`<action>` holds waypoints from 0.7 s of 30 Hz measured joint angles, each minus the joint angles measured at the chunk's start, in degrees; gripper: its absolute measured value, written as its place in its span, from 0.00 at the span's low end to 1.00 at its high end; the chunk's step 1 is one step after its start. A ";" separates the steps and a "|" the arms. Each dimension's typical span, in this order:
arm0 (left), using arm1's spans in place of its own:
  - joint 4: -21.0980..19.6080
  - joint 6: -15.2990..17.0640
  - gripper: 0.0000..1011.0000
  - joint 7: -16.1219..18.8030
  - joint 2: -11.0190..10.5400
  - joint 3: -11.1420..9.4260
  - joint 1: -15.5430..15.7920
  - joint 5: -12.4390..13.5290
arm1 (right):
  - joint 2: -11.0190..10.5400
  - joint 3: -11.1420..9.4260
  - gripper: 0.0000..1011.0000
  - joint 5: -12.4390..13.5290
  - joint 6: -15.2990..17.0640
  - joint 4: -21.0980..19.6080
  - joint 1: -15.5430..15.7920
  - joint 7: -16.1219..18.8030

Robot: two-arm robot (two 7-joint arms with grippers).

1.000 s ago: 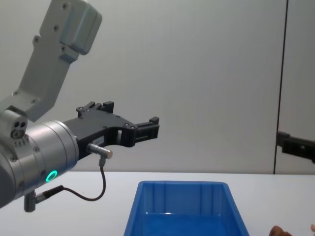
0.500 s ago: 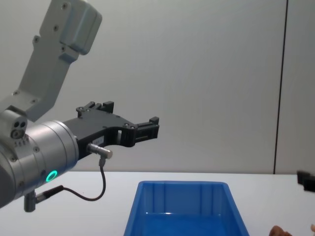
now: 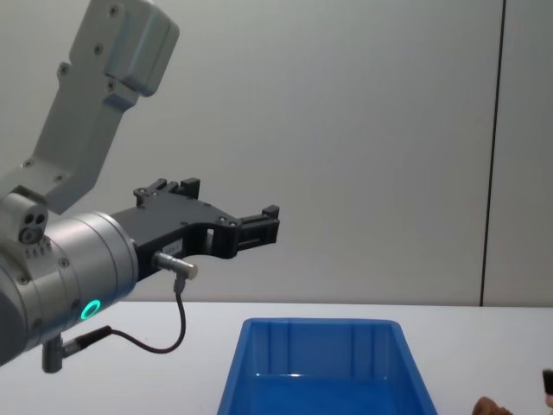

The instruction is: Pick up the two dolls from the table and place them into the box.

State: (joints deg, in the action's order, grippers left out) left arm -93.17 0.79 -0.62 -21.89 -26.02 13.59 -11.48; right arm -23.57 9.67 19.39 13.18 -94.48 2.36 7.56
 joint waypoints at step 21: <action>0.00 0.00 0.99 0.00 0.00 0.00 0.00 0.00 | 1.51 0.98 0.99 -1.06 6.12 2.49 -0.31 -1.95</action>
State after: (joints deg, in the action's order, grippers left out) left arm -93.17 0.79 -0.63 -21.89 -26.02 13.59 -11.48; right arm -22.07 10.65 18.33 19.30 -91.99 2.05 5.60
